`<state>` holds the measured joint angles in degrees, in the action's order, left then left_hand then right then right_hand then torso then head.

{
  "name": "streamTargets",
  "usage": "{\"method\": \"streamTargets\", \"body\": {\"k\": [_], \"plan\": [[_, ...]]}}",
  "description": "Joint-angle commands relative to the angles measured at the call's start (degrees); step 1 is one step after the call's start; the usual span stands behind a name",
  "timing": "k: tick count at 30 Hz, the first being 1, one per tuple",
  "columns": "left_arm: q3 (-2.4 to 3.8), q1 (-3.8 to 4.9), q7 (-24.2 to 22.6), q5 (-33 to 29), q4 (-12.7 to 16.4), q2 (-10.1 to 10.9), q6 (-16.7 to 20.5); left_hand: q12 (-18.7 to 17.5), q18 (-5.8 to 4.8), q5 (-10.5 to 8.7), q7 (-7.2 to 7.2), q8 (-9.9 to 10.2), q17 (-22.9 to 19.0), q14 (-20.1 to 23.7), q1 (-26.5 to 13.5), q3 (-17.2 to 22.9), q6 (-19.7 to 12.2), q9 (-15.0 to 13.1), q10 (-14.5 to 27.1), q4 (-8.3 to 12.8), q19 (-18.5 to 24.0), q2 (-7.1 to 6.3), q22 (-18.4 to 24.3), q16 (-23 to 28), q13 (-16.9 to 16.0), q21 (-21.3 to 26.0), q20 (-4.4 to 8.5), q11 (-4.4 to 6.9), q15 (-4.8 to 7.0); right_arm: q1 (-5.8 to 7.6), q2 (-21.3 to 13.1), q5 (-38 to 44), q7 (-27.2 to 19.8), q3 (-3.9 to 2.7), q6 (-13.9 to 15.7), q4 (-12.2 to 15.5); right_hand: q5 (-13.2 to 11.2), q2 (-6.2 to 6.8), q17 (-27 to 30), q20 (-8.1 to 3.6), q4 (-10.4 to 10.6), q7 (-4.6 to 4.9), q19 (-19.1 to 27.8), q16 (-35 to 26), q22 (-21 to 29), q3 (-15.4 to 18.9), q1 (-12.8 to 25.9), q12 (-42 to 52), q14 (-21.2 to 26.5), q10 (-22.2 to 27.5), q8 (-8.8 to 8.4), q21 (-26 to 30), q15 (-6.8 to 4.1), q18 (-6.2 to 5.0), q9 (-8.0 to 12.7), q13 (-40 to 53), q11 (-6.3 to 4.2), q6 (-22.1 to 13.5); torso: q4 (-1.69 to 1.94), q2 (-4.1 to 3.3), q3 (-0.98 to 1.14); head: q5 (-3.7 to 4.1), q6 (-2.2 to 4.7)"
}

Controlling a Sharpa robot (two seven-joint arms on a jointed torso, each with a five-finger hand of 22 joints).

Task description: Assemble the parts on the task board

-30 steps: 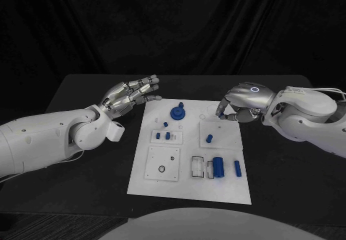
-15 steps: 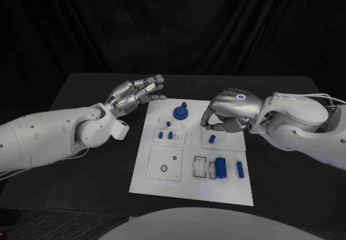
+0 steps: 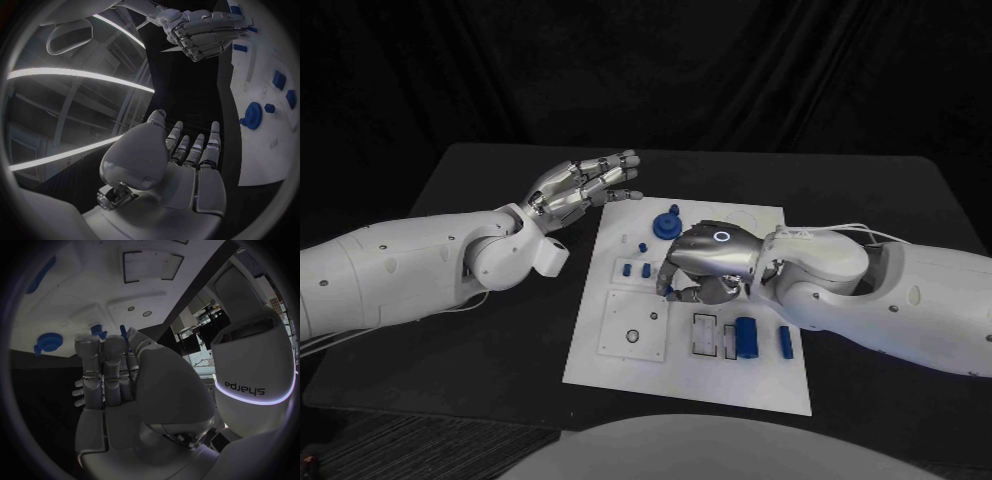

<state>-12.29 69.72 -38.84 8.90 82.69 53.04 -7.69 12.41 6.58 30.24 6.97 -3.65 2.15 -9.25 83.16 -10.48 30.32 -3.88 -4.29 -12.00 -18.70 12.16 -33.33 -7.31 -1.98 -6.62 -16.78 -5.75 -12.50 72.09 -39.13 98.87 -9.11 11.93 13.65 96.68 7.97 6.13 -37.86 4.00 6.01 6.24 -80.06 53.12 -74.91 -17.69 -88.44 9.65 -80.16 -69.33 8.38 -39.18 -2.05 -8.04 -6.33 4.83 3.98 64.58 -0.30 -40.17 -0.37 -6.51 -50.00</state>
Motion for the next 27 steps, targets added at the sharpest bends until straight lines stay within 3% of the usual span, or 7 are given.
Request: {"method": "streamTargets", "body": {"k": [1, 5, 7, 13, 20, 27], "plan": [[0.06, -0.03, -6.30, -0.42, -0.07, -0.28, -0.67, 0.16, -0.54, -0.06, 0.44, -0.28, -0.04, 0.41, 0.44, 0.38, -0.06, -0.07, 0.08, 0.05, -0.16, 0.31, 0.09, -0.05, -0.07, -0.03, 0.04, -0.42, -0.07, -0.83, 1.16, 0.21, -0.81, -0.06, 0.60, -1.01, 0.42, -0.04, -0.37, -0.27, -0.23, 0.23, -0.24, 0.42, -2.98, -0.15, -0.64, 0.14, -0.46, -2.11, -0.40, -0.36, -0.10, 0.24, 0.02, 0.10, -1.52, -0.22, -0.05, 0.07, 0.04, -0.27, 0.00], [0.06, -0.04, -6.27, -0.42, -0.22, -0.51, -0.85, 0.11, -0.64, -0.07, 0.46, -0.29, -0.04, 0.49, 0.42, 0.46, -0.02, -0.08, 0.14, 0.02, 0.00, 0.42, 0.19, -0.06, -0.05, 0.08, 0.07, -0.43, -0.02, -1.57, 2.36, 0.43, -0.74, -0.06, 0.83, -1.83, 0.46, 0.02, -0.66, -0.28, -0.31, 0.24, -0.35, 0.63, -3.09, -0.16, -0.72, 0.13, -0.59, -2.16, -0.46, -0.75, -0.11, 0.30, 0.03, 0.11, -1.53, -0.25, 0.53, -0.07, 0.02, 0.17, 0.00], [0.06, -0.04, -6.24, -0.42, -0.27, -0.58, -0.94, 0.10, -0.67, -0.07, 0.46, -0.29, -0.04, 0.54, 0.42, 0.50, -0.02, -0.09, 0.15, 0.02, 0.04, 0.46, 0.21, -0.05, -0.05, 0.10, 0.07, -0.43, -0.02, -1.88, 2.80, 0.50, -0.68, -0.06, 0.76, -2.13, 0.46, 0.08, -0.75, -0.29, -0.35, 0.25, -0.37, 0.70, -3.10, -0.15, -0.74, 0.13, -0.66, -2.19, -0.50, -0.73, -0.11, 0.30, 0.03, 0.12, -1.53, -0.27, 0.61, -0.09, 0.00, 0.15, 0.00], [0.06, -0.05, -6.10, -0.43, -0.39, -0.68, -1.14, 0.06, -0.72, -0.08, 0.46, -0.31, -0.05, 0.59, 0.44, 0.61, 0.01, -0.09, 0.21, 0.01, 0.12, 0.58, 0.27, -0.05, -0.04, 0.16, 0.08, -0.42, -0.02, -2.62, 3.46, 0.59, -0.56, -0.06, 0.71, -2.80, 0.31, 0.21, -0.86, -0.29, -0.34, 0.28, -0.46, 0.80, -3.18, -0.07, -0.63, 0.09, -0.76, -2.23, -0.58, -0.91, -0.10, 0.34, 0.03, 0.12, -1.50, -0.29, 0.40, -0.07, -0.01, -0.18, 0.00], [0.06, -0.08, -5.92, -0.43, -0.42, -0.71, -1.44, 0.02, -0.75, -0.09, 0.46, -0.31, -0.05, 0.63, 0.46, 0.67, 0.02, -0.10, 0.24, 0.01, 0.13, 0.65, 0.30, -0.05, -0.03, 0.17, 0.07, -0.42, -0.02, -3.19, 3.97, 0.61, -0.38, -0.06, 0.29, -3.58, 0.27, 0.23, -0.84, -0.29, -0.34, 0.29, -0.46, 0.78, -3.17, -0.06, -0.61, 0.09, -0.77, -2.25, -0.59, -0.88, -0.10, 0.33, 0.03, 0.13, -1.50, -0.29, 0.51, -0.04, -0.07, -0.37, 0.00], [0.06, -0.10, -5.76, -0.43, -0.39, -0.70, -1.71, -0.03, -0.80, -0.10, 0.44, -0.32, -0.04, 0.64, 0.52, 0.84, 0.02, -0.10, 0.32, 0.03, 0.14, 0.84, 0.36, -0.11, -0.02, 0.19, 0.06, -0.41, -0.05, -3.53, 4.09, 0.61, -0.16, -0.06, -0.15, -3.74, 0.19, 0.24, -0.83, -0.29, -0.33, 0.29, -0.47, 0.77, -3.18, -0.05, -0.58, 0.09, -0.79, -2.29, -0.62, -0.87, -0.09, 0.34, 0.03, 0.13, -1.50, -0.29, 0.52, -0.06, 0.01, -0.63, 0.00]]}}
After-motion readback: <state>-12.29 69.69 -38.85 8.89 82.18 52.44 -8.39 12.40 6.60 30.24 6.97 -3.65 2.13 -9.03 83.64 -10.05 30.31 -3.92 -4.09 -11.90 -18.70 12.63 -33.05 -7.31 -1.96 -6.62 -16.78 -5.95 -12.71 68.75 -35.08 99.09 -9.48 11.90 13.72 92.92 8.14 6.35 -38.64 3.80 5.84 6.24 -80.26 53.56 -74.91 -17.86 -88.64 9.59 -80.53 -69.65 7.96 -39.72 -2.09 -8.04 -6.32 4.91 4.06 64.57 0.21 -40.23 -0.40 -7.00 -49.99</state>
